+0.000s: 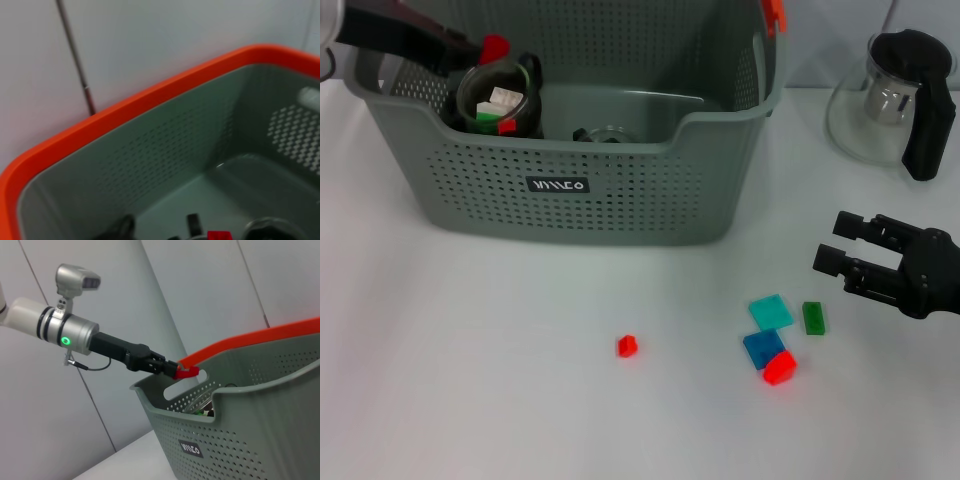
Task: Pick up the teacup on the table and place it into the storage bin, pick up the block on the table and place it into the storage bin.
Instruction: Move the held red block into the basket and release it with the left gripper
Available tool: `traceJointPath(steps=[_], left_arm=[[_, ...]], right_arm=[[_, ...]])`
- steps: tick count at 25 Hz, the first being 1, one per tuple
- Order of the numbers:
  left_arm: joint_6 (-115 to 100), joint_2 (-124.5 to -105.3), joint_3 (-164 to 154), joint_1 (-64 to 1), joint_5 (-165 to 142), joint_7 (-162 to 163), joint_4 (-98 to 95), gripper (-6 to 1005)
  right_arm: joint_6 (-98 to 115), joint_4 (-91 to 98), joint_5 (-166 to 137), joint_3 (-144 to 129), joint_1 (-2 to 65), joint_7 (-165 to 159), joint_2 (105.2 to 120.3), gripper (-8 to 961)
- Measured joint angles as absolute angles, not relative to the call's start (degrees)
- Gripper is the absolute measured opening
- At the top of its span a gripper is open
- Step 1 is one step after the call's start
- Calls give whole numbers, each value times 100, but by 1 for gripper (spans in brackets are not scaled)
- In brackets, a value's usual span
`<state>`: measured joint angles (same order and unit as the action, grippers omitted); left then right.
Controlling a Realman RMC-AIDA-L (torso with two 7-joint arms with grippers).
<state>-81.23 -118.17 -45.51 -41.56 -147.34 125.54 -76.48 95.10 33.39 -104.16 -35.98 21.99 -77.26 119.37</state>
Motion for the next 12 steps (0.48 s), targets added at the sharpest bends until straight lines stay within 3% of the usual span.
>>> traceJointPath(steps=[12], left_arm=[[-7721,-11900,-5189,-4340,-15574,13338,-7661,197]], right_arm=[[9510,3340,-10415,-3599,2203,-7725,11936,759]])
